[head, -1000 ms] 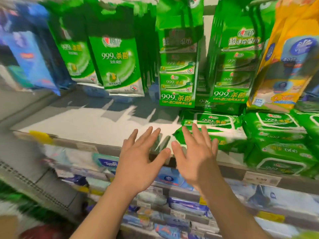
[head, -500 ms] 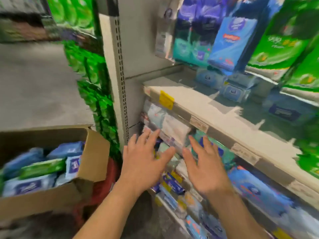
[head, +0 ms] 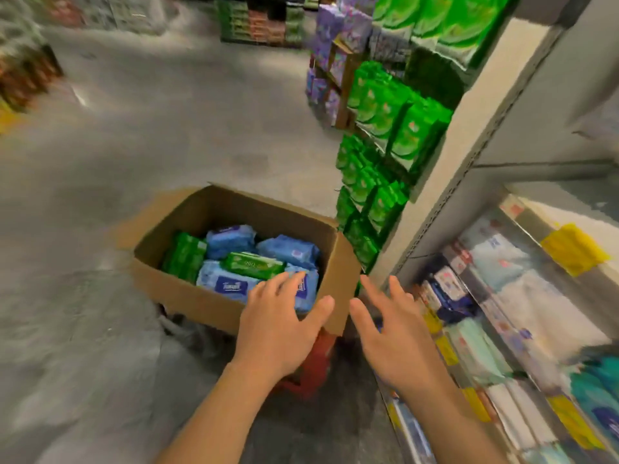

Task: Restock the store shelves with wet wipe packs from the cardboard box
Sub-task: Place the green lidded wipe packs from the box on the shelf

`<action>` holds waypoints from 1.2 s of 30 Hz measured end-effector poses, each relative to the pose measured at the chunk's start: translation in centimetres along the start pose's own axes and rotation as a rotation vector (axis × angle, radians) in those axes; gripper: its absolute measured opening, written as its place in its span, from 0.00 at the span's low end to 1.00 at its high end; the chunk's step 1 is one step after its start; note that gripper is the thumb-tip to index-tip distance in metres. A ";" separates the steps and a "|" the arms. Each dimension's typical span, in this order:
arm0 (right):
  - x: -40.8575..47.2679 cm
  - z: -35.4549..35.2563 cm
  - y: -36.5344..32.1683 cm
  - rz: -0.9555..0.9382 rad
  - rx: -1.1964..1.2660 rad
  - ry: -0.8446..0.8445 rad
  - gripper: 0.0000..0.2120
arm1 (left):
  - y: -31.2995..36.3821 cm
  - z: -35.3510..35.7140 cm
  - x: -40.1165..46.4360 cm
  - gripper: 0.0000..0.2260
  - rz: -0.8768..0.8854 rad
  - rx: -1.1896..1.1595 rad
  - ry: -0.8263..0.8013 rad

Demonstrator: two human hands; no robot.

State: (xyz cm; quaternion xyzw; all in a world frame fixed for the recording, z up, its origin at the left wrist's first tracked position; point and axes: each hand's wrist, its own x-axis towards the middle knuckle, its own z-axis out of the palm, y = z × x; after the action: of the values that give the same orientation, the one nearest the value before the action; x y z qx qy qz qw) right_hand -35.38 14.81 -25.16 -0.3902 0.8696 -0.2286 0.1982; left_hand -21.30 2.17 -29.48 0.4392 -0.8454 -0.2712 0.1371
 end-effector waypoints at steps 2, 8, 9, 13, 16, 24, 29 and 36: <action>1.8 1.1 -1.4 -0.027 0.032 -0.031 0.35 | -1.5 -0.4 0.8 0.44 -0.059 -0.004 0.009; 9.3 4.3 -3.2 -0.130 0.060 -0.119 0.29 | -5.3 -1.4 5.2 0.44 -0.216 -0.034 0.015; 10.7 4.7 -3.5 -0.150 0.070 -0.129 0.30 | -5.8 -1.7 6.1 0.44 -0.243 -0.037 0.015; 15.9 5.5 -4.7 -0.208 0.135 -0.181 0.28 | -7.1 -3.3 10.0 0.45 -0.348 -0.058 0.033; 20.0 5.8 -5.5 -0.201 0.192 -0.276 0.30 | -8.2 -4.2 13.1 0.43 -0.422 -0.104 0.051; 26.3 7.9 -6.4 -0.200 0.242 -0.292 0.31 | -12.4 -4.0 18.4 0.23 -0.513 -0.185 0.049; 30.0 11.8 -7.2 -0.106 0.216 -0.320 0.30 | -17.3 -2.4 23.5 0.20 -0.543 -0.239 -0.023; 35.3 20.0 -7.7 0.171 0.229 -0.388 0.25 | -24.6 1.1 30.6 0.19 -0.690 -0.361 -0.200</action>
State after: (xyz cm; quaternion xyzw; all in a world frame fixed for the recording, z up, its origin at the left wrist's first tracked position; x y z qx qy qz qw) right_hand -42.13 -21.74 -43.10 -0.3268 0.8135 -0.2290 0.4232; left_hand -23.04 -33.92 -44.81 0.6374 -0.5963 -0.4871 0.0298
